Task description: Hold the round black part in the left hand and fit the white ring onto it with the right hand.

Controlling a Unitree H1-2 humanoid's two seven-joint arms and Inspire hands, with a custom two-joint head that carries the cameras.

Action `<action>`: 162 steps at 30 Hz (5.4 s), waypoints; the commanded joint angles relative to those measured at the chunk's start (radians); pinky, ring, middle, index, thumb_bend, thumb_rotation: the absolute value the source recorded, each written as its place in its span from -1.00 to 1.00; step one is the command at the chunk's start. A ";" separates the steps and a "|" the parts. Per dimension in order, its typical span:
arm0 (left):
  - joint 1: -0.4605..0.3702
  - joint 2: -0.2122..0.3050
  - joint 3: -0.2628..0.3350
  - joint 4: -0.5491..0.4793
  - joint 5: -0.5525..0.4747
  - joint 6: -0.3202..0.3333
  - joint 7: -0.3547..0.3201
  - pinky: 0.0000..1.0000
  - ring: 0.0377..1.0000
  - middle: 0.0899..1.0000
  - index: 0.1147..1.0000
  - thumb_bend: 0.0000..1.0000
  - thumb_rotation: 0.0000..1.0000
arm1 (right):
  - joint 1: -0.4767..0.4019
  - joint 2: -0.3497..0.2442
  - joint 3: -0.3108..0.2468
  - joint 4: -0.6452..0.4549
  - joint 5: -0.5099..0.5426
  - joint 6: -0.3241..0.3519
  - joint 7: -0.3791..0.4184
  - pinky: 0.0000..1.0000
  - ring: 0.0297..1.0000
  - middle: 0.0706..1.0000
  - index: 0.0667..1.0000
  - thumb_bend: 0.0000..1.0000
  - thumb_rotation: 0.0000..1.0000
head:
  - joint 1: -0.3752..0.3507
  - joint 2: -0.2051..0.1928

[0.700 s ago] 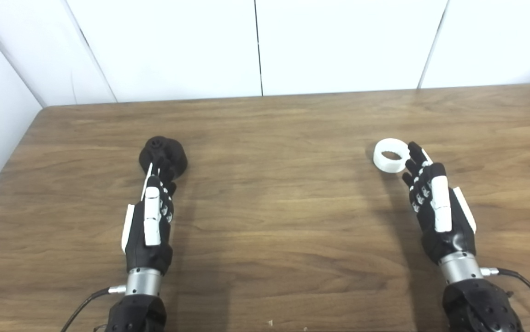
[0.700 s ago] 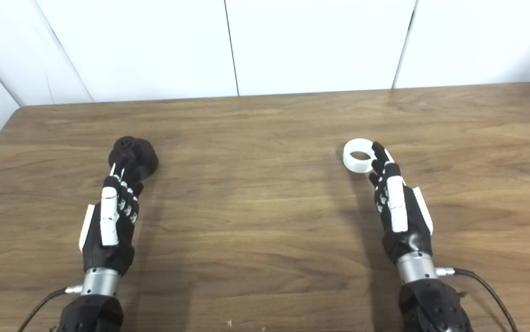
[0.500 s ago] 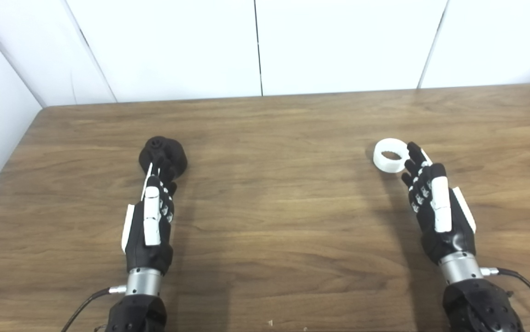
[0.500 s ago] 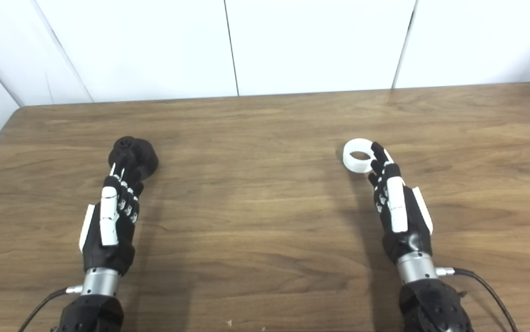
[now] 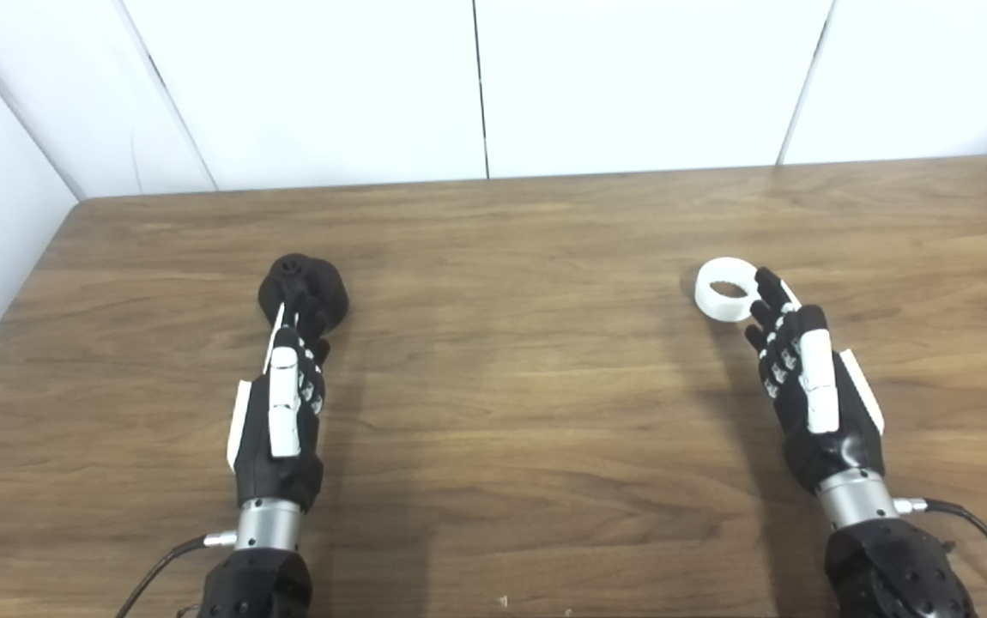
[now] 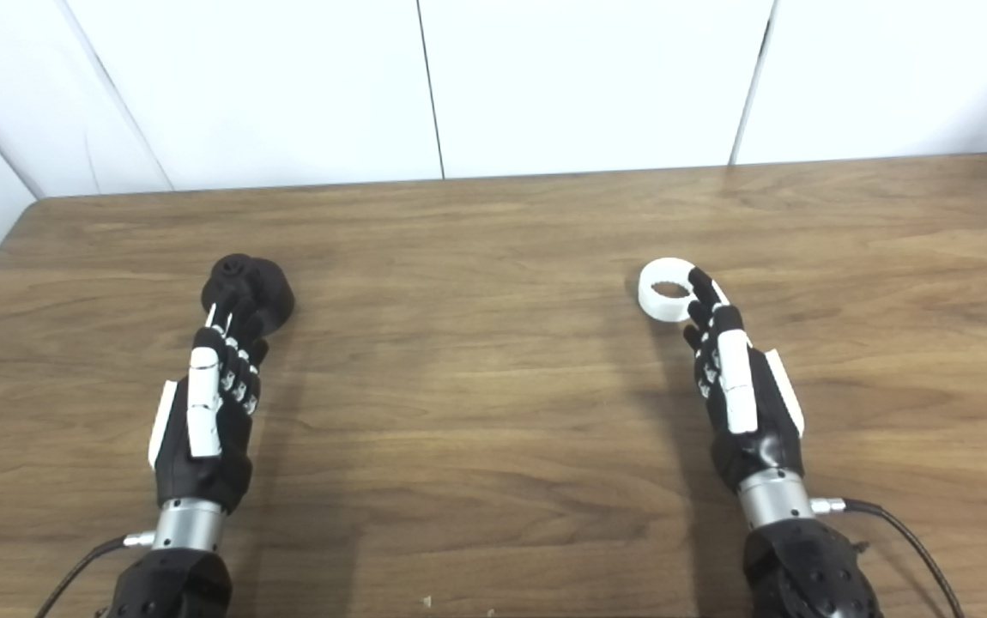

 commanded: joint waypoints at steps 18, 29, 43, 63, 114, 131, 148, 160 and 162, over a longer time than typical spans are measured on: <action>0.011 0.138 0.117 -0.095 0.305 0.112 -0.028 0.81 0.95 1.00 0.93 0.66 -0.22 | 0.020 0.039 0.011 0.002 -0.002 -0.033 0.017 1.00 1.00 1.00 0.88 0.29 1.00 | 0.030 -0.021; -0.073 0.352 0.117 -0.105 0.393 0.206 -0.105 0.96 1.00 1.00 0.88 1.00 -0.41 | 0.015 0.060 0.024 0.015 -0.009 -0.045 0.005 1.00 1.00 0.98 0.88 0.28 1.00 | 0.035 -0.028; -0.201 0.535 0.045 -0.020 0.577 0.238 -0.191 0.89 1.00 0.99 0.83 0.97 -0.59 | 0.017 0.075 0.032 0.028 -0.014 -0.056 -0.006 1.00 0.98 0.96 0.88 0.31 1.00 | 0.039 -0.040; -0.401 0.630 -0.057 0.163 0.645 0.183 -0.303 0.91 1.00 0.98 0.77 1.00 -0.60 | 0.017 0.083 0.045 0.043 -0.009 -0.077 -0.025 1.00 0.98 0.94 0.86 0.37 1.00 | 0.027 -0.049; -0.580 0.633 -0.189 0.427 0.684 0.232 -0.389 0.84 1.00 0.95 0.72 1.00 -0.50 | 0.025 0.060 0.033 0.042 -0.002 -0.099 -0.014 1.00 0.91 0.90 0.85 0.29 1.00 | 0.032 -0.058; -0.610 0.623 -0.222 0.442 0.681 0.262 -0.416 0.87 1.00 0.96 0.75 1.00 -0.43 | 0.026 0.060 0.031 0.040 -0.003 -0.094 -0.017 1.00 0.91 0.88 0.84 0.32 1.00 | 0.028 -0.056; -0.633 0.604 -0.251 0.459 0.684 0.257 -0.405 0.83 1.00 0.91 0.67 0.98 -0.40 | 0.040 0.064 0.034 0.024 -0.010 -0.084 -0.023 1.00 0.91 0.88 0.85 0.32 1.00 | 0.021 -0.053; -0.637 0.592 -0.256 0.462 0.687 0.242 -0.397 0.77 1.00 0.89 0.68 0.96 -0.41 | 0.043 0.062 0.030 0.024 -0.003 -0.090 -0.017 1.00 0.90 0.88 0.84 0.31 1.00 | 0.014 -0.052; -0.638 0.588 -0.256 0.461 0.690 0.246 -0.395 0.77 1.00 0.90 0.67 0.96 -0.41 | 0.045 0.060 0.030 0.024 -0.007 -0.089 -0.018 1.00 0.90 0.88 0.84 0.30 1.00 | 0.015 -0.052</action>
